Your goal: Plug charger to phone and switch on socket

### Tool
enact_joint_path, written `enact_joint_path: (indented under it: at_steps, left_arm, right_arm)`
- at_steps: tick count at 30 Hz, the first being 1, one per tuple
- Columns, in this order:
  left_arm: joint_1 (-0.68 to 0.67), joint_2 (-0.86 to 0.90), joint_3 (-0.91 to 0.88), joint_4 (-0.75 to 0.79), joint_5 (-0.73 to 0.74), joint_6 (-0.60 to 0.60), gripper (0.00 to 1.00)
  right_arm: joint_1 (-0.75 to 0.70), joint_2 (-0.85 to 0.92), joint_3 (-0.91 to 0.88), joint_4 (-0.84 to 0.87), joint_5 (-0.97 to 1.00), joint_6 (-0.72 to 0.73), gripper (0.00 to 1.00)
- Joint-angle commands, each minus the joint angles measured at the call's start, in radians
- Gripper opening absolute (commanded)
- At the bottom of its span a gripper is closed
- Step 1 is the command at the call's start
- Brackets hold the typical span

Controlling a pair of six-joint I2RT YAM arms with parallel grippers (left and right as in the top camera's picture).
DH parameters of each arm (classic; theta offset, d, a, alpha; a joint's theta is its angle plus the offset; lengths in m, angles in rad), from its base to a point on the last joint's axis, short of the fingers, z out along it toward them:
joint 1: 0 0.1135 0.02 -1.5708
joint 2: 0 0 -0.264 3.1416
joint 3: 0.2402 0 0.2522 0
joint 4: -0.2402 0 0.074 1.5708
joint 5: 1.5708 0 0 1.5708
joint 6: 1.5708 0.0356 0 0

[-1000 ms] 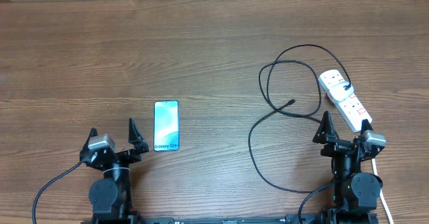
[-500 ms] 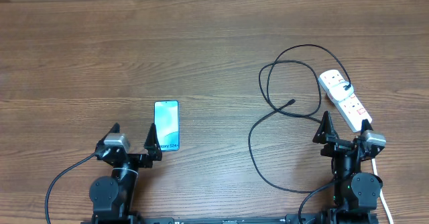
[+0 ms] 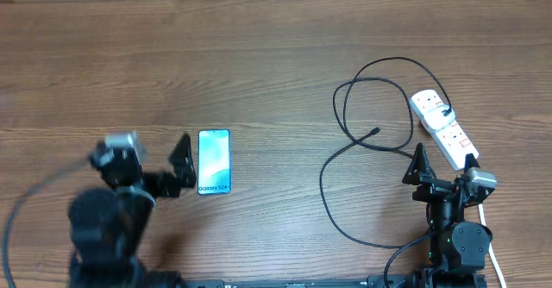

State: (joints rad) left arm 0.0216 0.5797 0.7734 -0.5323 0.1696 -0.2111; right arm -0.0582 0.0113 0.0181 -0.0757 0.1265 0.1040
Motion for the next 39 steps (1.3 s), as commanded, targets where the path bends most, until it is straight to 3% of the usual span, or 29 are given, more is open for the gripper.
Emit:
enact_joint_path:
  at_steps: [1,5,9,17,24,29,39]
  left_arm:
    - [0.002,0.177,0.225,-0.111,0.034,-0.013,1.0]
    - [-0.015,0.389,0.51,-0.373,0.034,-0.013,1.0]
    - [-0.038,0.525,0.639,-0.484,0.048,-0.016,1.0]
    - [-0.045,0.639,0.637,-0.504,0.154,-0.009,1.0]
    - [-0.099,0.763,0.636,-0.647,-0.085,-0.021,1.0]
    - [-0.165,0.879,0.631,-0.72,-0.126,-0.012,1.0]
    - [-0.194,0.997,0.424,-0.536,-0.123,-0.026,1.0]
  right_arm:
    - [-0.004,-0.007,-0.01,0.003,-0.008,-0.003,1.0]
    - [-0.004,-0.007,-0.01,0.003,-0.008,-0.003,1.0]
    - [-0.004,-0.006,-0.01,0.003,-0.008,-0.003,1.0]
    - [-0.004,-0.006,-0.01,0.003,-0.008,-0.003,1.0]
    - [-0.004,-0.006,-0.01,0.003,-0.008,-0.003,1.0]
    - [-0.004,-0.006,-0.01,0.003,-0.008,-0.004,1.0]
    - [-0.004,-0.006,-0.01,0.003,-0.008,-0.004,1.0]
